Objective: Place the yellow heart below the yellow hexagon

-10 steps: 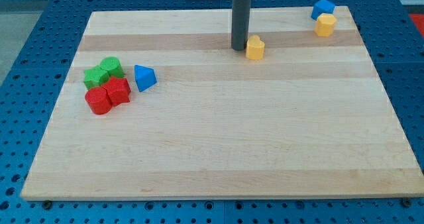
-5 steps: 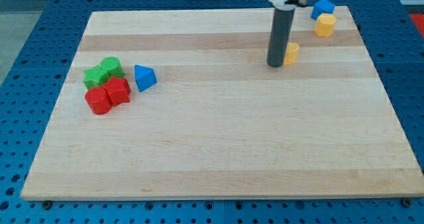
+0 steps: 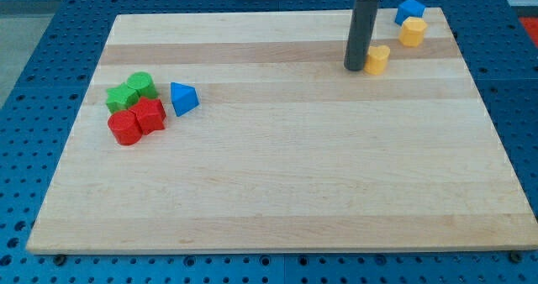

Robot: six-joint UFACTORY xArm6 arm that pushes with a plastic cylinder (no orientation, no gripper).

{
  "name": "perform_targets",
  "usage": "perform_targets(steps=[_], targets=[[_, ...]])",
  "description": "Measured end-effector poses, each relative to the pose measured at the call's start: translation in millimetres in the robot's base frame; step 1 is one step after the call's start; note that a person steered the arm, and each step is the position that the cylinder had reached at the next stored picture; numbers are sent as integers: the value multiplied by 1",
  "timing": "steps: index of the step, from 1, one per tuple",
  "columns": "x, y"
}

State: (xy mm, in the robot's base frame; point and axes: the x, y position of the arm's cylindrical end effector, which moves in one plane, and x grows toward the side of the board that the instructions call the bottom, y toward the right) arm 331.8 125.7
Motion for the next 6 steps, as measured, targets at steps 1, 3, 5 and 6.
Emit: perform_targets(steps=[1, 3, 5, 6], targets=[[0, 27], [0, 46], [0, 57], [0, 69]])
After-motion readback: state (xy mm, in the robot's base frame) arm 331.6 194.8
